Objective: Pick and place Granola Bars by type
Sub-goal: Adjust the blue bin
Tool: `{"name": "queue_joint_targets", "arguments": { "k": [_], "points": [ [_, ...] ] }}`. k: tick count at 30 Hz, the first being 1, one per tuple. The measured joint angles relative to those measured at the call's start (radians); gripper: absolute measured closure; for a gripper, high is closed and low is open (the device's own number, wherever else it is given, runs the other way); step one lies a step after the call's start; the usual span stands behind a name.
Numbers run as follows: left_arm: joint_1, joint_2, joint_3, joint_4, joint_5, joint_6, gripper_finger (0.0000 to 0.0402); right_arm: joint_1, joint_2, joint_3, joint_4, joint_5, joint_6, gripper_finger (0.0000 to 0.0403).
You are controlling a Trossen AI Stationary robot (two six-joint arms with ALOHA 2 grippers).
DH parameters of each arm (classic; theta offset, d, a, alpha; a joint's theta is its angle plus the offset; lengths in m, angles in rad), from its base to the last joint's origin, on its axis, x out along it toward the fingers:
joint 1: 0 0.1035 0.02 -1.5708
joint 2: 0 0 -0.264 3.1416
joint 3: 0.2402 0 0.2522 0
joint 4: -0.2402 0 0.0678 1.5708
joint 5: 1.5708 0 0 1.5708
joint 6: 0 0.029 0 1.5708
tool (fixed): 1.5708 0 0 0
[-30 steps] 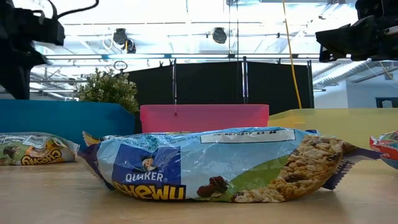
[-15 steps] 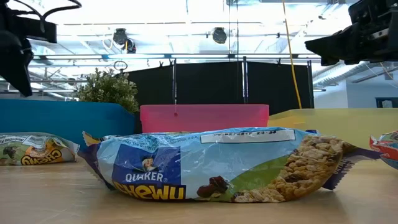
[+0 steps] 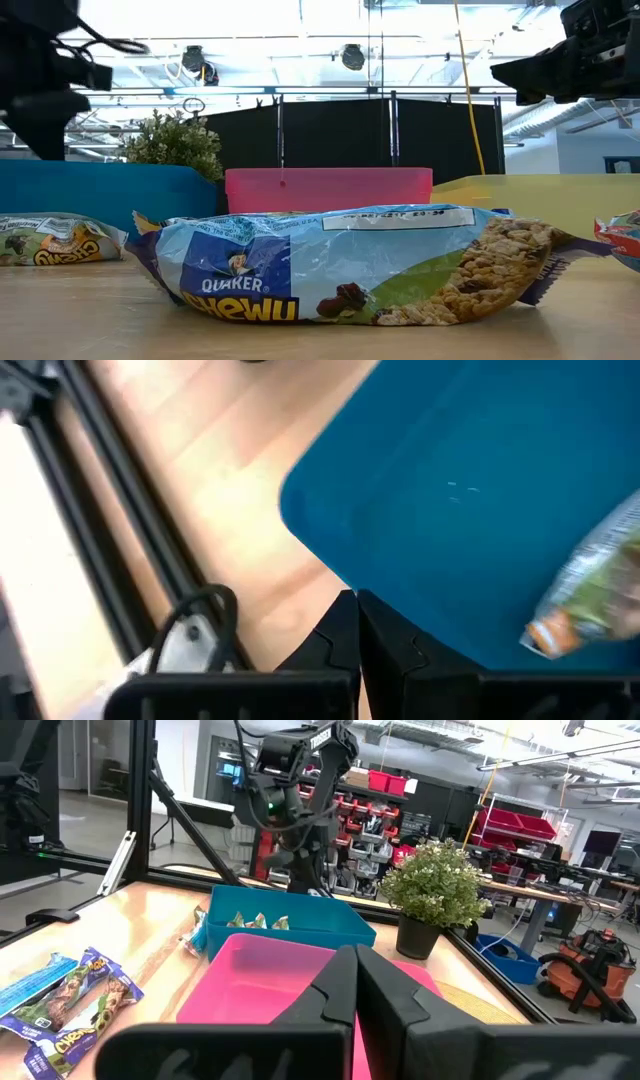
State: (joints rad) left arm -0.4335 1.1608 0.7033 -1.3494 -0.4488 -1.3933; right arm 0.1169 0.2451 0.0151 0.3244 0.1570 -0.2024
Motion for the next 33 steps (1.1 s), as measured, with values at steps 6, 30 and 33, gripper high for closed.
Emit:
{"name": "queue_joint_targets", "arguments": {
  "k": [6,30,33],
  "points": [
    [0.068,0.021,-0.001,-0.048,0.005,0.042,0.0396,0.000,0.000,0.000,0.000,0.000,-0.001,0.0403],
    [0.426,0.205,0.061,0.551,0.161,0.998,0.0390,0.000,0.000,0.000,0.016,-0.001,-0.020,0.0403],
    [0.479,0.227,0.099,0.564,0.138,1.065,0.0395,0.000,0.000,0.000,0.015,-0.001,-0.022,0.0403]
  ]
}}
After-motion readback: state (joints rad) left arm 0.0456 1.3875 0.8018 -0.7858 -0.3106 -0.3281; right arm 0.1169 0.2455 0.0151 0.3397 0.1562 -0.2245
